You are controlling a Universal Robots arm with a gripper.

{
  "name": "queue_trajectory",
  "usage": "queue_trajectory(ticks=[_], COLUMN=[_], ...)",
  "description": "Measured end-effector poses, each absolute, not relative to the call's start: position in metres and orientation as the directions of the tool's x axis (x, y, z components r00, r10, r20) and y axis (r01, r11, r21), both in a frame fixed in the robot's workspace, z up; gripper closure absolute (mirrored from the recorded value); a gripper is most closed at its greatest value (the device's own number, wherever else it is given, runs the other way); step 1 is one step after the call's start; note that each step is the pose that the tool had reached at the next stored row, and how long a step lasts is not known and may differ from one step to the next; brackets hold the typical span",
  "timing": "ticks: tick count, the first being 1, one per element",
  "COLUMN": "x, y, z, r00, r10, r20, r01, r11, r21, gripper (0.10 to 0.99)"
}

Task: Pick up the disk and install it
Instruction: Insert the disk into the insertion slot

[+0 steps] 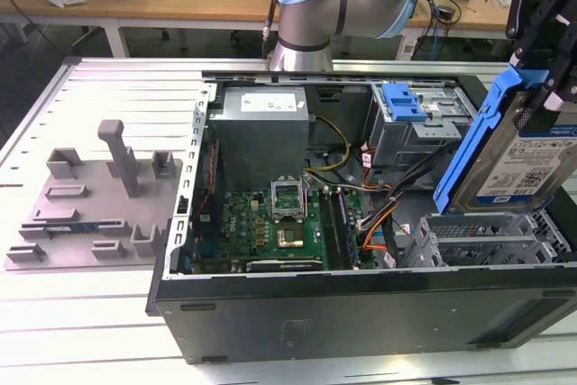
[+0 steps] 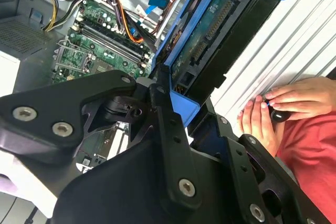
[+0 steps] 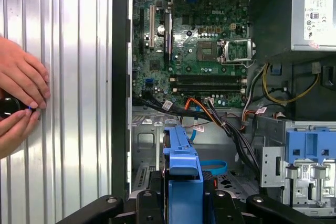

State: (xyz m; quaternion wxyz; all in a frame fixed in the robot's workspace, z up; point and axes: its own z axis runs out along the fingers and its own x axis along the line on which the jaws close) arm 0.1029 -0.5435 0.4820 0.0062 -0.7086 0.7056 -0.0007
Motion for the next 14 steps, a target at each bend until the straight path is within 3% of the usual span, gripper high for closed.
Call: queue_trajectory(ticks=[14], x=[0.1062], y=[-0.5436], z=[0.4776], r00=[-0.02], r10=[-1.0], r20=[-0.008], r01=[-1.0], r11=[0.021], r21=[-0.01], gripper=[0.722])
